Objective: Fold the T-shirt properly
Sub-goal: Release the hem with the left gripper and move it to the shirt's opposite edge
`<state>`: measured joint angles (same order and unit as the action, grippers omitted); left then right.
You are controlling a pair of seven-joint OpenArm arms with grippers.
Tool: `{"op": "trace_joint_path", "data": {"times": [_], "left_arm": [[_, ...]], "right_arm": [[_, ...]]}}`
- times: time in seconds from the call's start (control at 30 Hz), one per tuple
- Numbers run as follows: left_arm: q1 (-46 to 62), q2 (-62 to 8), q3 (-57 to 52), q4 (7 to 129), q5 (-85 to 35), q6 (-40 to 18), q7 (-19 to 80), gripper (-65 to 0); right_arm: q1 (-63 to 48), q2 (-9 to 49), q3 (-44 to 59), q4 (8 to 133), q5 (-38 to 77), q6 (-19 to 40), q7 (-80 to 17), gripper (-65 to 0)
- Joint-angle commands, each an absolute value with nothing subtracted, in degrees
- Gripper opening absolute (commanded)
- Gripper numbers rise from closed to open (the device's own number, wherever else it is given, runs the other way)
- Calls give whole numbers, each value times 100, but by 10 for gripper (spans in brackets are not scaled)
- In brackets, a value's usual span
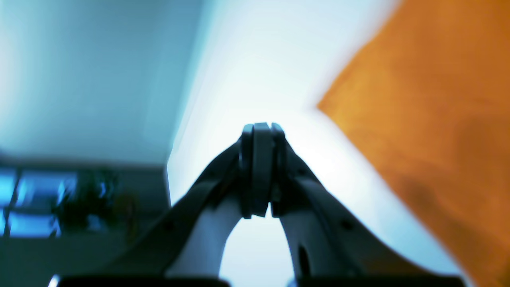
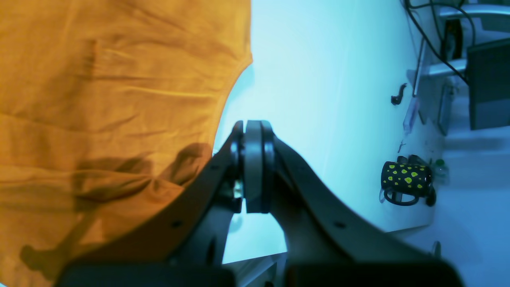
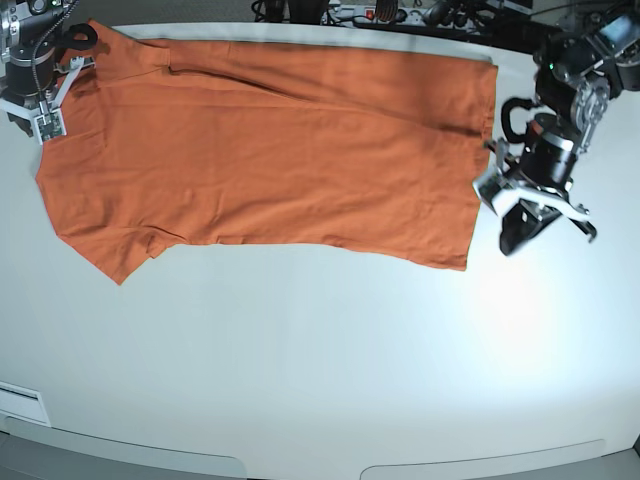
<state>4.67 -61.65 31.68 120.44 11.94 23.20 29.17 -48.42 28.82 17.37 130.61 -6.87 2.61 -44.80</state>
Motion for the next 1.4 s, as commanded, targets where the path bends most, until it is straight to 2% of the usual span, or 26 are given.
{"op": "trace_joint_path", "data": {"times": [0.0, 0.13, 0.3, 0.37, 0.53, 0.57, 0.6, 0.7, 0.77, 0.83, 0.97, 1.17, 1.37], "left_arm": [[349, -6132, 2847, 11815, 954, 2390, 2648, -650], [-156, -5312, 1780, 10422, -753, 1568, 1911, -650], [-1031, -4449, 969, 8742, -3085, -405, 1962, -650], [-1385, -4246, 902, 8066, -3774, -827, 2165, -650], [-2095, -3883, 904, 6676, -4613, -945, 3087, -650], [-2178, -3848, 904, 6493, -4731, -947, 3240, -650], [-2246, -3811, 904, 6355, -4799, -945, 3363, -621], [-2324, -3728, 926, 6093, -5011, -945, 3782, -477], [-2320, -3682, 1041, 6058, -5002, -1199, 4005, -438], [-2331, -3621, 1238, 6058, -5006, -1621, 4261, -438], [-2373, -3524, 1824, 6062, -5009, -1955, 4783, -438], [-2368, -3524, 2475, 6062, -5277, -2108, 5207, -438], [-2370, -3529, 2543, 6062, -5492, -2456, 5559, -438]], "right_arm": [[-4869, 2956, 1778, 13166, -746, 250, -4412, -650], [-4869, 2956, 1778, 13166, -733, 290, -4366, -650], [-4869, 2956, 1778, 13166, -733, 231, -4348, -650], [-4869, 2956, 1778, 13166, -733, 231, -4348, -629], [-4866, 2956, 1778, 13166, -735, 141, -4346, -445], [-4860, 2956, 1778, 13166, -733, 143, -4342, -420], [-4853, 2954, 1778, 13166, -733, 141, -4346, -407], [-4853, 2954, 1778, 13166, -733, 62, -4327, -406], [-4851, 2956, 1778, 13166, -733, -3, -4313, -406], [-4799, 2956, 1778, 13166, -731, -23, -4309, -406], [-4628, 2954, 1778, 13166, -731, -23, -4327, -406], [-4552, 2956, 1778, 13166, -598, -16, -4327, -406], [-4552, 2956, 1778, 13166, -451, 23, -4327, -406]]}}
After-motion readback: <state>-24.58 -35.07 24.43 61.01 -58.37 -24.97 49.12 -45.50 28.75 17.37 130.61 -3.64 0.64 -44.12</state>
